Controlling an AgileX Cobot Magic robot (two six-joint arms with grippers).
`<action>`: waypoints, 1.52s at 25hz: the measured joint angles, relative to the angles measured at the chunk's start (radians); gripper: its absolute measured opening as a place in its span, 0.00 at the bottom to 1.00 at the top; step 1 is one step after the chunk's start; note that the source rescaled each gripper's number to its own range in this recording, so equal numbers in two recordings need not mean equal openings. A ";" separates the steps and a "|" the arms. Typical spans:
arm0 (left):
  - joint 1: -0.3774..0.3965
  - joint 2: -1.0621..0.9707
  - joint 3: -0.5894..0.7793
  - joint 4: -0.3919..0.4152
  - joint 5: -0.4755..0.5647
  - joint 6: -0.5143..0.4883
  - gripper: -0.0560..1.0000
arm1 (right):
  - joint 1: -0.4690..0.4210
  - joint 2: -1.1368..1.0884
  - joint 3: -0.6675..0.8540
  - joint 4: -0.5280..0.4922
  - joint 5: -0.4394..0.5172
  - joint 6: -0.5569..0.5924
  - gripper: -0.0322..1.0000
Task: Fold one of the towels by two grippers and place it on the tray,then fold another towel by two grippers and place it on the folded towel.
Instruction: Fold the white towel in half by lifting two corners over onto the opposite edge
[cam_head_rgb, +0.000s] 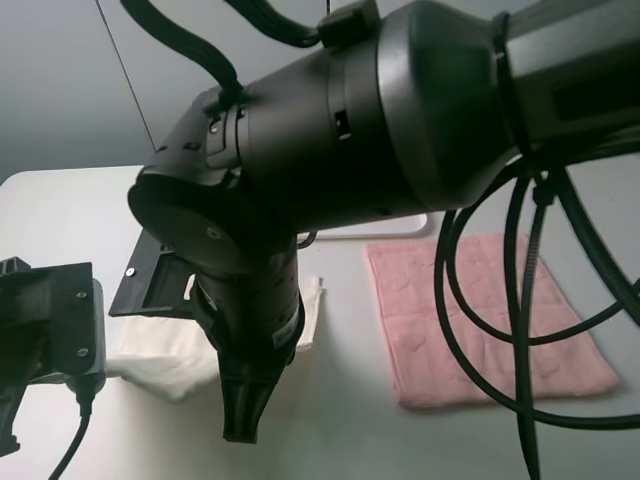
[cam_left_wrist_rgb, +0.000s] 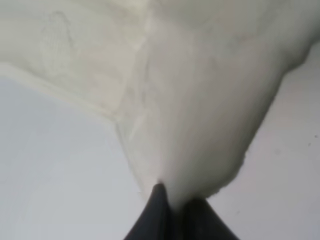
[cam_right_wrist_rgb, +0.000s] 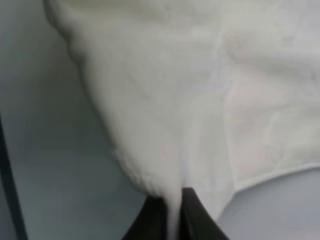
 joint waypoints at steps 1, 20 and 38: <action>0.000 0.000 0.000 0.024 -0.007 -0.041 0.05 | -0.004 0.000 0.000 -0.025 0.000 0.038 0.03; 0.000 0.058 0.000 0.273 -0.232 -0.569 0.05 | -0.076 0.018 0.000 -0.230 -0.077 0.323 0.03; 0.000 0.141 0.000 0.973 -0.320 -1.392 0.62 | -0.079 0.102 0.009 -0.561 -0.133 0.739 0.39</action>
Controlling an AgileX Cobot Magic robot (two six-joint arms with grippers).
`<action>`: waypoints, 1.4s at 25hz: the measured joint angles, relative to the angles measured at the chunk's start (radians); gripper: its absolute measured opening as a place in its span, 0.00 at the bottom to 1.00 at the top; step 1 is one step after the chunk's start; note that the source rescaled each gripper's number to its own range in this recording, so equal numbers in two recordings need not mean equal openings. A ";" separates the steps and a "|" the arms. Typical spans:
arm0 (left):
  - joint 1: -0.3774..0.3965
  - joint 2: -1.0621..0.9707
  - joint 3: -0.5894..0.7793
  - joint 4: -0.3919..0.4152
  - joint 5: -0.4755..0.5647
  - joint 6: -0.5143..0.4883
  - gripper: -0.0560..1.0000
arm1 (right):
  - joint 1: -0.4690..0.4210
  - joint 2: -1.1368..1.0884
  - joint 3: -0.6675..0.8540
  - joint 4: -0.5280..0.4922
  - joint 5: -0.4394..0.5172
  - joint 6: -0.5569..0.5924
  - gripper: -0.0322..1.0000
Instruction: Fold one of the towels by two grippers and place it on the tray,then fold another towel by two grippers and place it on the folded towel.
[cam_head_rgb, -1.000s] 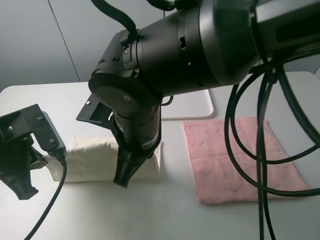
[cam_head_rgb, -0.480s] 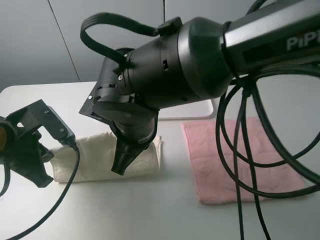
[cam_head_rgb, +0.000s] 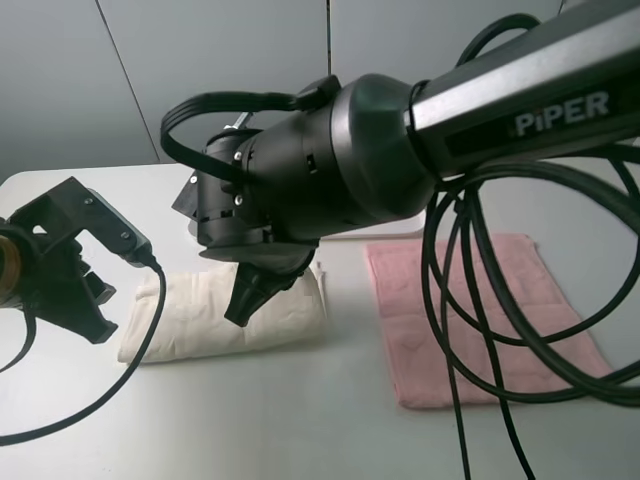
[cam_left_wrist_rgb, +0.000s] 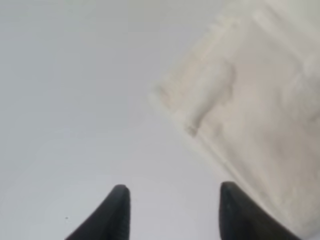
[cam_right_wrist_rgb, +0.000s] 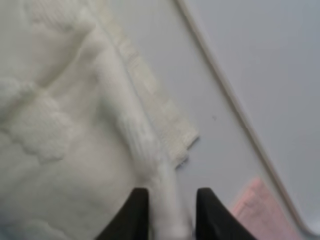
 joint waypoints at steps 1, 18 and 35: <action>0.000 0.000 0.000 0.051 0.011 -0.070 0.69 | 0.000 0.000 0.002 -0.002 0.002 0.009 0.50; 0.078 0.133 -0.140 -0.432 0.108 0.061 0.99 | -0.192 0.000 -0.012 0.447 0.026 -0.205 1.00; 0.217 0.448 -0.424 -0.978 0.319 0.531 0.99 | -0.280 0.000 -0.015 0.658 0.010 -0.384 1.00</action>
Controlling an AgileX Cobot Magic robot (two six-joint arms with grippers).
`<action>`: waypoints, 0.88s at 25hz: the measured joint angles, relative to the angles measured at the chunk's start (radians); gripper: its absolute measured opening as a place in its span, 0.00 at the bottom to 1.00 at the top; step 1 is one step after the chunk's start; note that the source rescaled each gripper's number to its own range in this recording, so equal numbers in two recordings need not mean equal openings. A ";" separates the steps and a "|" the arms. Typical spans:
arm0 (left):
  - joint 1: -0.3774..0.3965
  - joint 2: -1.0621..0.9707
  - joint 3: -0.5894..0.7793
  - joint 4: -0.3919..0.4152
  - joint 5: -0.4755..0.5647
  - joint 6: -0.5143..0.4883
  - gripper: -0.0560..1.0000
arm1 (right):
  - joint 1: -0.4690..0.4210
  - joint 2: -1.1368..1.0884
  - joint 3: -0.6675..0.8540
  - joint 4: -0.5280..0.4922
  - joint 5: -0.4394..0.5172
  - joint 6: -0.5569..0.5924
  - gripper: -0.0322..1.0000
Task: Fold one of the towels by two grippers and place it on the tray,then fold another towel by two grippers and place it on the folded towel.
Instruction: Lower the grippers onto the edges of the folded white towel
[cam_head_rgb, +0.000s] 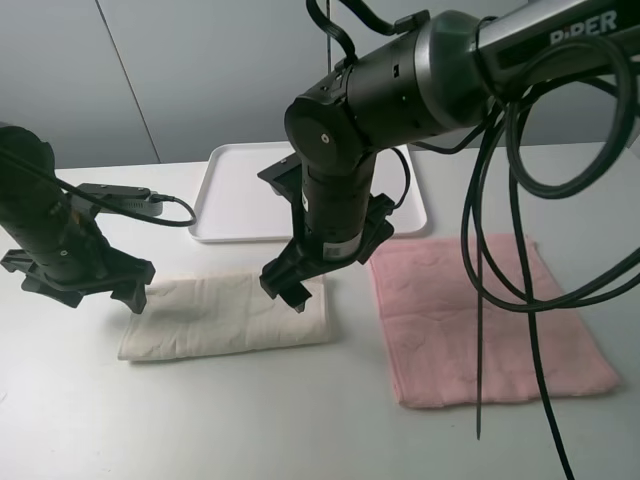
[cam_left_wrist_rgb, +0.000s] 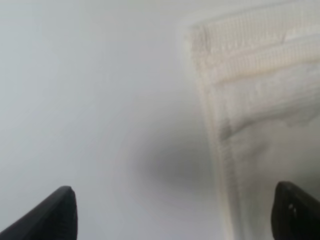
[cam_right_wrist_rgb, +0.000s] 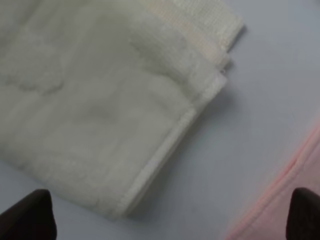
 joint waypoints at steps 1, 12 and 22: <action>0.000 0.015 -0.016 0.000 0.013 0.002 0.99 | -0.009 0.000 0.000 0.005 0.000 -0.010 1.00; 0.000 0.101 -0.053 0.000 0.031 0.002 0.99 | -0.046 0.000 0.000 0.046 -0.004 -0.060 1.00; 0.000 0.125 -0.062 0.000 0.031 0.002 0.99 | -0.048 0.000 0.000 0.052 -0.026 -0.072 1.00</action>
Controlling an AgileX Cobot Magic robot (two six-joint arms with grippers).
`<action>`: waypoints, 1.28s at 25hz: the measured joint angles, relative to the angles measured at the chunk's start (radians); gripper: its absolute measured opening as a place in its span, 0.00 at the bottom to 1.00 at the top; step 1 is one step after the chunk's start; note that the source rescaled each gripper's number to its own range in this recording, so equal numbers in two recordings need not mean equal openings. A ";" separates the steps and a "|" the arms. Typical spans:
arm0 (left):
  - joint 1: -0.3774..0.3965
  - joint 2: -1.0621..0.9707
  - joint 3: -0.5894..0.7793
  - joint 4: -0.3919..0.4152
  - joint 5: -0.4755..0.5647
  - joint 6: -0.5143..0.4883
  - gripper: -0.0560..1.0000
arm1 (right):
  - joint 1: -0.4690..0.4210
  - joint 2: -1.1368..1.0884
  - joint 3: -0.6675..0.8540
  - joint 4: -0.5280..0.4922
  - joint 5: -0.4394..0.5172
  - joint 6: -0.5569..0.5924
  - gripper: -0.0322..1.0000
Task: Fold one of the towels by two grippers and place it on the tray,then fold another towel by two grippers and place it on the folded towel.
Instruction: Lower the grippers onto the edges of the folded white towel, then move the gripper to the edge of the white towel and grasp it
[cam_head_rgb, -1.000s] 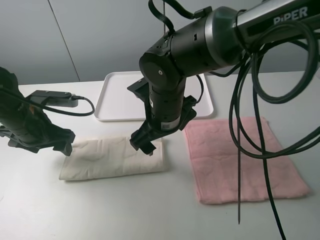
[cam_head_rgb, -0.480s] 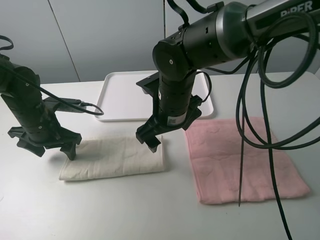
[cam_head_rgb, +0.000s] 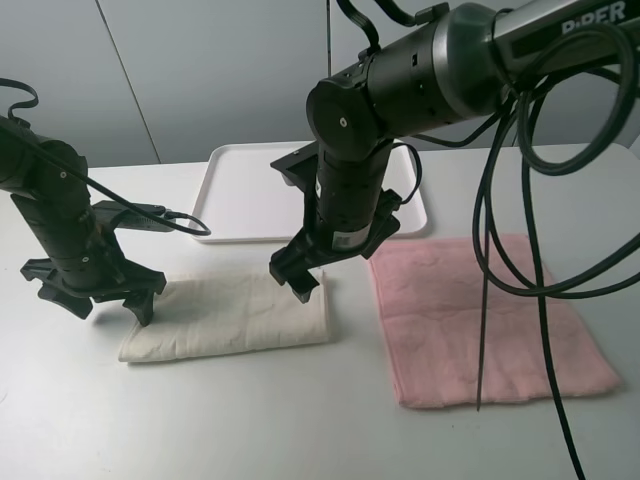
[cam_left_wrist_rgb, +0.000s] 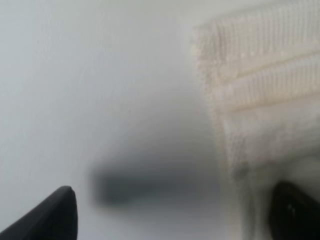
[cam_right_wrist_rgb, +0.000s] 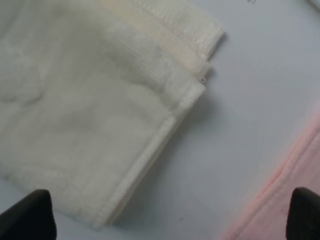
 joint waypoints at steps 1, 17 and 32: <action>0.000 0.000 0.000 0.000 0.000 0.000 0.99 | 0.000 0.000 0.000 0.000 -0.002 0.000 1.00; 0.000 0.000 0.000 0.000 -0.002 0.000 0.99 | -0.018 0.173 -0.133 0.081 0.047 0.002 1.00; 0.000 0.000 0.000 0.000 -0.002 0.000 0.99 | -0.018 0.209 -0.135 0.082 0.002 0.042 0.98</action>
